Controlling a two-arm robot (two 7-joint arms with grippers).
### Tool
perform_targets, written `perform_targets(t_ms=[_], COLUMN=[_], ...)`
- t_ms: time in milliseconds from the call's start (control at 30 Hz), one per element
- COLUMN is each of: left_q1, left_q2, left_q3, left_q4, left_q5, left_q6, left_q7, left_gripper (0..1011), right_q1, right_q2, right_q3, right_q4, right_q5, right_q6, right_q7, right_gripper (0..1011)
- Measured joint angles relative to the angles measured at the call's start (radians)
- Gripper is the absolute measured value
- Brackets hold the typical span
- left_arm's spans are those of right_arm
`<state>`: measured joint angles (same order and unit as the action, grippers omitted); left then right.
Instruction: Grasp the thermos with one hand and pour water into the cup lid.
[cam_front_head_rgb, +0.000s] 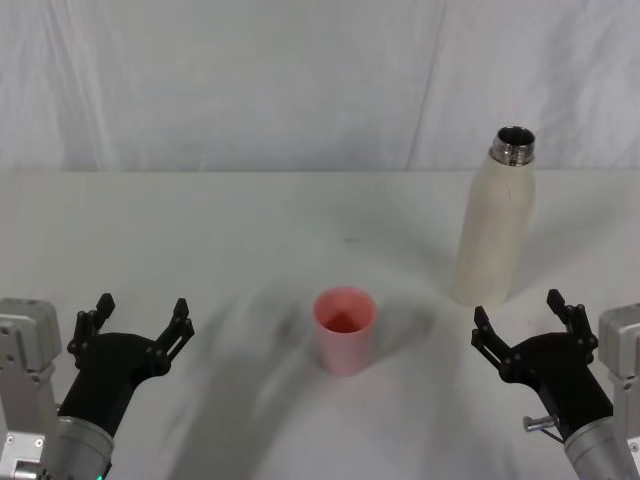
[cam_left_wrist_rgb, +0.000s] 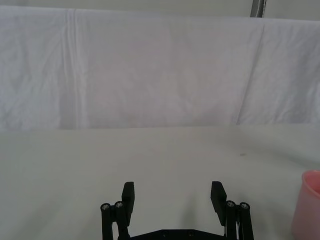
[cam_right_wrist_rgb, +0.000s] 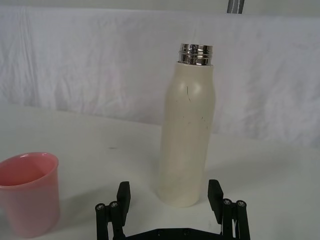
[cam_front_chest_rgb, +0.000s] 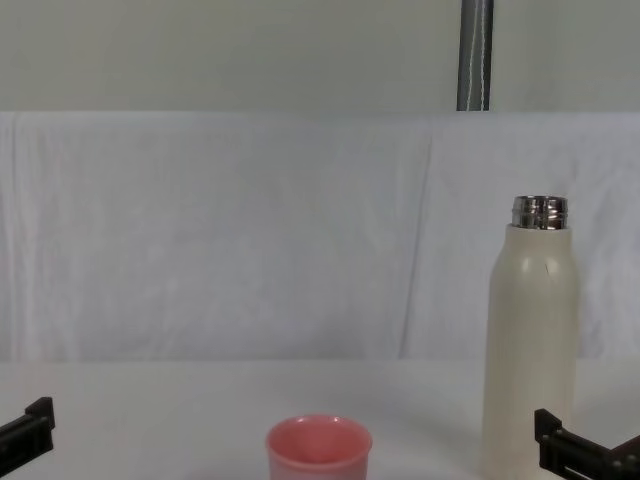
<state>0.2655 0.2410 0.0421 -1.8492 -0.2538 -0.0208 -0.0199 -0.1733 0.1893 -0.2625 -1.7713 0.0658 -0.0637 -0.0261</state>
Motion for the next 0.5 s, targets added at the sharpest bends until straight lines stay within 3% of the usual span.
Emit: perform_targets(t_ms=[500], left_q1=[0.000], left_q2=[0.000], left_q3=[0.000], left_q4=[0.000], left_q5=[0.000], left_q6=[0.000], left_q7=[0.000], left_gripper=[1001], right_q1=[0.000], right_q2=[0.000], right_q3=[0.000], right_q4=[0.000], right_q5=[0.000], right_q6=[0.000], right_q7=[0.000], right_gripper=[1000])
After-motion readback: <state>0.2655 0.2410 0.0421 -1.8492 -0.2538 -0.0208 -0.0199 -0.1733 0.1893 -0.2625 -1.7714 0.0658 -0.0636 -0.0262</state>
